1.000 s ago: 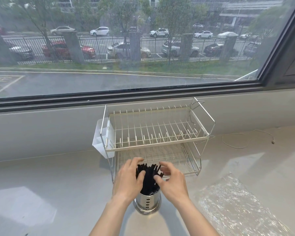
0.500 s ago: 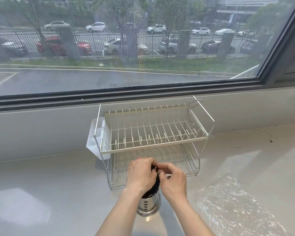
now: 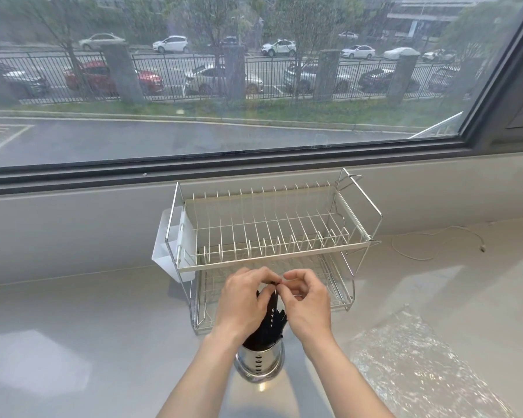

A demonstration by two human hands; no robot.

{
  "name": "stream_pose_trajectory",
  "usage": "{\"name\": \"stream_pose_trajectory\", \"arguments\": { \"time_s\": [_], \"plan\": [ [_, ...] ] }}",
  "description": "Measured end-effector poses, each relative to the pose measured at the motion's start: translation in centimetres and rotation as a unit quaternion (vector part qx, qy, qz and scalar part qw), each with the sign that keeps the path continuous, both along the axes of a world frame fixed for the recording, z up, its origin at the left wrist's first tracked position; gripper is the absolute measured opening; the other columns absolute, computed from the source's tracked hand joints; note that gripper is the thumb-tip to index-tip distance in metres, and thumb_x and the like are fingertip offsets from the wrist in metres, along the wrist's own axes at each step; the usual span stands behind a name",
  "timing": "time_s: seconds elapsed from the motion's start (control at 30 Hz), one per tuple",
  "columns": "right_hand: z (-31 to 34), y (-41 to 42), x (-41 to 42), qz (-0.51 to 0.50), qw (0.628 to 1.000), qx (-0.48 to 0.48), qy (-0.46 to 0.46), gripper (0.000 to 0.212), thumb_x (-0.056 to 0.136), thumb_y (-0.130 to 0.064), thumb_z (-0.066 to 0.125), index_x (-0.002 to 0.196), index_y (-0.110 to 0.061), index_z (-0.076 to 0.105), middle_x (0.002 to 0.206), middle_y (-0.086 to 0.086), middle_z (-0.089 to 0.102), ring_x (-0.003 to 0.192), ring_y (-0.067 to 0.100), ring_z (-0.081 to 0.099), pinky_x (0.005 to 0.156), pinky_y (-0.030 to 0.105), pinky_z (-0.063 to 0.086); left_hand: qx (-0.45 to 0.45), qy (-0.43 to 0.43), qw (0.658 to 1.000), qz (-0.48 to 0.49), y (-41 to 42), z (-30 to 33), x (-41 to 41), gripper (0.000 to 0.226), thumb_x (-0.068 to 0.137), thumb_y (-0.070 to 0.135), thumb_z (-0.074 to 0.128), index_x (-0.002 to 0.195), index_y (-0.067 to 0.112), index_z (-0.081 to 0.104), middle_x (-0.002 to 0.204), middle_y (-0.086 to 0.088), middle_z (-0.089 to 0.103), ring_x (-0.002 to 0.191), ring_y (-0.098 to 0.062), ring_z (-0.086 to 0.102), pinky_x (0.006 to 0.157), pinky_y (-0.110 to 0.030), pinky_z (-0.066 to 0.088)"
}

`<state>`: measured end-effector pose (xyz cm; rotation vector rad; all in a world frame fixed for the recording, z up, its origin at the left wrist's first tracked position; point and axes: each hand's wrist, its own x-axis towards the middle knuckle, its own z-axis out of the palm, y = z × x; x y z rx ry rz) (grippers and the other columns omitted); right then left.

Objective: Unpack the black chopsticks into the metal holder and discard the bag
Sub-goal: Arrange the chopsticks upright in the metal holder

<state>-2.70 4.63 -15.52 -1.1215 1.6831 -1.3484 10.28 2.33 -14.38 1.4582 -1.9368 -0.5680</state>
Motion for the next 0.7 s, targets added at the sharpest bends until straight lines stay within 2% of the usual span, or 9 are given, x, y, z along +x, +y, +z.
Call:
{"name": "stream_pose_trajectory", "arguments": {
  "time_s": [0.17, 0.27, 0.37, 0.47, 0.53, 0.57, 0.63, 0.7],
  "plan": [
    [-0.3, 0.6, -0.6, 0.070, 0.995, 0.048, 0.061, 0.022, 0.080, -0.005, 0.072, 0.089, -0.025, 0.072, 0.083, -0.009, 0.077, 0.079, -0.003, 0.071, 0.071, 0.014, 0.053, -0.026, 0.060, 0.994, 0.088, -0.3, 1.4, 1.4, 0.013, 0.088, 0.025, 0.072, 0.093, 0.036, 0.076, 0.088, 0.021, 0.075, 0.088, 0.002, 0.068, 0.087, -0.034, 0.055],
    [-0.3, 1.1, -1.4, 0.069, 0.993, 0.059, 0.073, 0.019, 0.081, -0.012, 0.073, 0.095, -0.026, 0.075, 0.089, -0.012, 0.077, 0.083, -0.003, 0.070, 0.078, 0.017, 0.052, -0.054, 0.195, 0.964, 0.171, -0.4, 4.1, 3.0, 0.012, 0.087, 0.021, 0.075, 0.089, 0.032, 0.076, 0.085, 0.019, 0.076, 0.083, 0.002, 0.071, 0.081, -0.028, 0.058],
    [0.3, 1.1, -1.8, 0.048, 0.995, 0.071, -0.054, 0.016, 0.089, -0.024, 0.073, 0.105, -0.025, 0.074, 0.095, -0.007, 0.078, 0.088, 0.008, 0.072, 0.082, 0.026, 0.056, -0.056, 0.376, 0.899, 0.216, -0.3, 6.5, 4.4, 0.009, 0.088, 0.014, 0.076, 0.091, 0.023, 0.075, 0.089, 0.002, 0.078, 0.085, -0.010, 0.073, 0.083, -0.030, 0.058],
    [2.0, 0.7, -1.4, 0.034, 0.966, 0.042, -0.253, 0.019, 0.095, -0.025, 0.066, 0.110, -0.016, 0.071, 0.098, 0.005, 0.079, 0.074, 0.016, 0.070, 0.066, 0.026, 0.056, -0.006, 0.497, 0.843, 0.207, 0.2, 6.7, 4.7, 0.010, 0.088, 0.009, 0.075, 0.092, 0.018, 0.074, 0.094, -0.010, 0.077, 0.084, -0.018, 0.071, 0.085, -0.031, 0.057],
    [3.9, 0.2, -1.4, -0.007, 0.923, -0.019, -0.384, 0.021, 0.096, -0.025, 0.064, 0.111, -0.011, 0.067, 0.097, 0.010, 0.078, 0.066, 0.016, 0.068, 0.056, 0.023, 0.056, 0.036, 0.505, 0.841, 0.193, 1.0, 5.7, 4.5, 0.010, 0.087, 0.006, 0.076, 0.092, 0.014, 0.074, 0.094, -0.012, 0.077, 0.086, -0.020, 0.071, 0.087, -0.033, 0.056],
    [4.7, -0.1, -1.4, -0.030, 0.907, -0.044, -0.418, 0.020, 0.097, -0.024, 0.063, 0.112, -0.012, 0.065, 0.094, 0.010, 0.077, 0.064, 0.015, 0.068, 0.053, 0.021, 0.055, 0.056, 0.491, 0.849, 0.187, 1.4, 4.9, 4.4, 0.010, 0.086, 0.005, 0.076, 0.091, 0.013, 0.074, 0.093, -0.011, 0.078, 0.087, -0.020, 0.072, 0.086, -0.032, 0.056],
    [6.2, -0.7, -1.5, -0.069, 0.907, -0.080, -0.408, 0.018, 0.097, -0.021, 0.063, 0.114, -0.017, 0.063, 0.088, 0.008, 0.076, 0.062, 0.013, 0.068, 0.050, 0.020, 0.054, 0.093, 0.448, 0.872, 0.172, 2.4, 3.3, 4.2, 0.011, 0.084, 0.003, 0.078, 0.087, 0.013, 0.074, 0.087, -0.008, 0.079, 0.086, -0.019, 0.073, 0.081, -0.028, 0.056],
    [7.1, -1.1, -1.4, -0.100, 0.934, -0.097, -0.328, 0.020, 0.096, -0.016, 0.064, 0.117, -0.017, 0.062, 0.083, 0.004, 0.074, 0.061, 0.010, 0.068, 0.048, 0.020, 0.052, 0.122, 0.389, 0.902, 0.143, 3.3, 1.9, 3.9, 0.013, 0.082, 0.001, 0.079, 0.083, 0.013, 0.075, 0.082, -0.005, 0.079, 0.082, -0.018, 0.073, 0.077, -0.025, 0.058]
  ]
}}
